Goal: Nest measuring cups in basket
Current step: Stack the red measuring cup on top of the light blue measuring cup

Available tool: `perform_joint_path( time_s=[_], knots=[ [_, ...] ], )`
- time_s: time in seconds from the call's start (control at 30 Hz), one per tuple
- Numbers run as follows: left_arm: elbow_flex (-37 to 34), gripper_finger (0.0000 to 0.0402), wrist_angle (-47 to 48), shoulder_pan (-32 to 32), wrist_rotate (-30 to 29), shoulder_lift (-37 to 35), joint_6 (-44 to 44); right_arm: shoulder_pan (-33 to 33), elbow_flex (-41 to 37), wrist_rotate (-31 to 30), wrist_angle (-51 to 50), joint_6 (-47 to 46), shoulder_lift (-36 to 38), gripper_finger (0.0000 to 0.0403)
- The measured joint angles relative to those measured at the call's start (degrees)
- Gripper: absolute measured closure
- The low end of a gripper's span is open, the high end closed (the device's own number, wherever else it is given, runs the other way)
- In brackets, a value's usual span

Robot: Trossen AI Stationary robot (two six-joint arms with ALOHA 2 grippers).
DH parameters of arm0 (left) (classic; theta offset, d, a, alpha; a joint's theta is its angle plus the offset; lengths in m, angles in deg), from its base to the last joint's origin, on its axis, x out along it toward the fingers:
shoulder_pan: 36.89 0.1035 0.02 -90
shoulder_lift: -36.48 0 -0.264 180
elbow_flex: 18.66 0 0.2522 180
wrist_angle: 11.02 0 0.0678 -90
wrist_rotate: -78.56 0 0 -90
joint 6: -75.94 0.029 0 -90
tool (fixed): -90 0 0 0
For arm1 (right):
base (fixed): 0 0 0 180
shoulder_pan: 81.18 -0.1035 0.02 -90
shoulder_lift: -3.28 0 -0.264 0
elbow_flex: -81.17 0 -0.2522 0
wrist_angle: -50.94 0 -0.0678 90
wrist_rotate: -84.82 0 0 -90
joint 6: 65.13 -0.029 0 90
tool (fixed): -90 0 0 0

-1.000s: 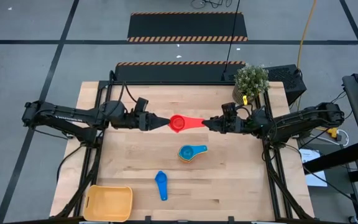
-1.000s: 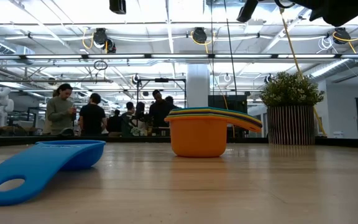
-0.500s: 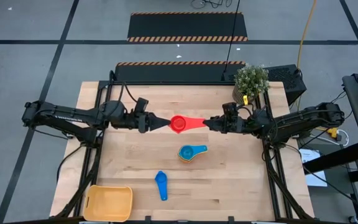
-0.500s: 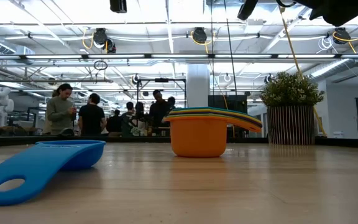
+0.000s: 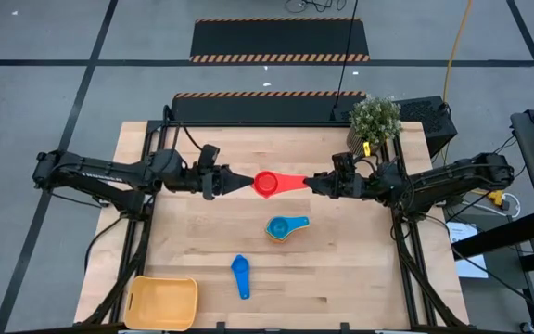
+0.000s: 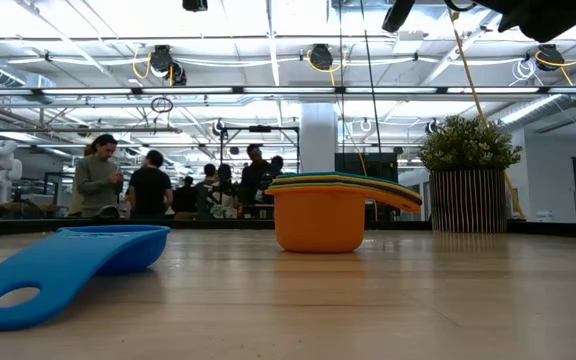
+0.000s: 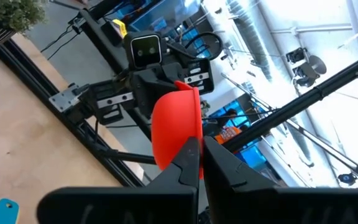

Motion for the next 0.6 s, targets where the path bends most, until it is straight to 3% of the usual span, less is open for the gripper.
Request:
perform_joint_path(
  time_s=[0.6],
  knots=[
    [0.00,0.0399,0.89,0.02,-0.42,0.07,-0.60,0.20,0.00,-1.35,-5.24,-1.49,0.63,0.0270]
  ],
)
